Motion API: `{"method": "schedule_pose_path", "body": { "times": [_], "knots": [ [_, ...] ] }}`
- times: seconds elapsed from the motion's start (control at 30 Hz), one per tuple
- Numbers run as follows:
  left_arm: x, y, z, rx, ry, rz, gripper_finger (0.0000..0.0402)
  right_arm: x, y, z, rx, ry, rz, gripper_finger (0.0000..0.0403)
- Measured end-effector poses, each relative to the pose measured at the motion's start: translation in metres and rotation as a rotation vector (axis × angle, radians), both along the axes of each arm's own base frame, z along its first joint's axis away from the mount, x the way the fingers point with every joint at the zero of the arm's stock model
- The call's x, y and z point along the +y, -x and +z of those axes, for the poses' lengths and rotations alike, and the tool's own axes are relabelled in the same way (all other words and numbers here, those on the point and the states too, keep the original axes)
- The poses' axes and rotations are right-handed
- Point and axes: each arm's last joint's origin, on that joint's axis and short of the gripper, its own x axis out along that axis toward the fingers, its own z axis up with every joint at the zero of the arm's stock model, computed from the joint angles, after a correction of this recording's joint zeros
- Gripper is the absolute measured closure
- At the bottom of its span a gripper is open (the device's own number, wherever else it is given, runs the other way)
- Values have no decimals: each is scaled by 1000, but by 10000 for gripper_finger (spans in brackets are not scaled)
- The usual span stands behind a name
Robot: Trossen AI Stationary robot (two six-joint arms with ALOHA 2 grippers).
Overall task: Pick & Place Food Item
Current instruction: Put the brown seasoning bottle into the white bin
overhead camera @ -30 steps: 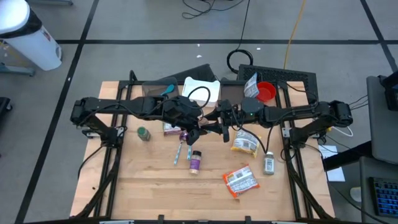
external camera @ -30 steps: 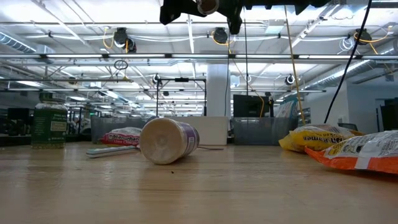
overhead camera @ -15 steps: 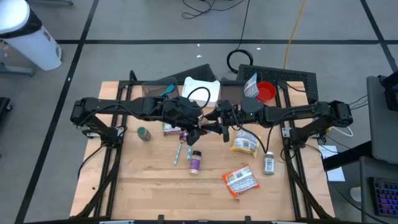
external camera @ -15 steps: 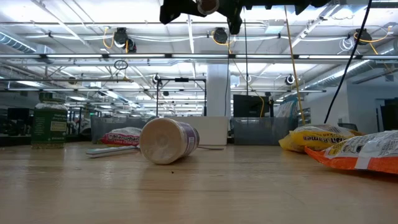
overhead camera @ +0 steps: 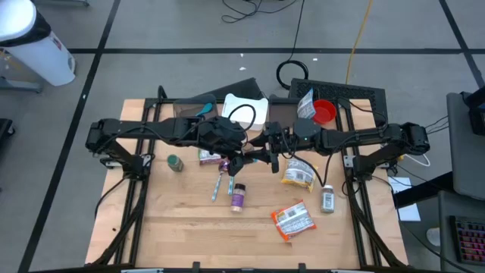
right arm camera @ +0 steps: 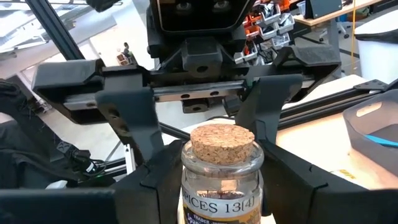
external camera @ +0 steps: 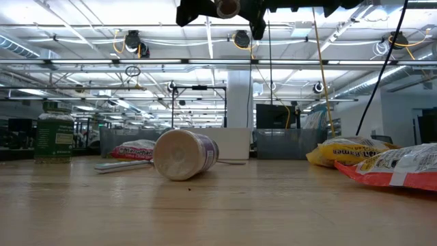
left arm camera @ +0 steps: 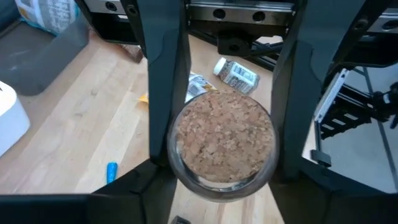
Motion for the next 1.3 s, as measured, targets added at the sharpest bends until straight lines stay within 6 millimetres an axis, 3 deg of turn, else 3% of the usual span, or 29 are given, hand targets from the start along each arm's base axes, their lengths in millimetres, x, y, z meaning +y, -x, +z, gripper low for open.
{"method": "schedule_pose_path", "body": {
  "times": [0.23, 0.43, 0.8, 1.1, 1.3],
  "knots": [
    [2, 0, 0, 3, 35, 27, 110, -7, 3, 2, 1, 6, -20, 232],
    [2, 1, -1, 22, 40, 16, 91, -14, 11, 7, 7, 26, -42, 232],
    [9, 11, -8, 136, 65, -5, 106, -26, 38, 25, 16, 51, -102, 232],
    [20, 30, 18, 32, -80, 63, 128, -46, 56, 30, 61, 83, -235, 232],
    [36, 42, 25, 0, -140, 94, 142, -61, 55, 18, 102, 95, -328, 232]
  ]
}}
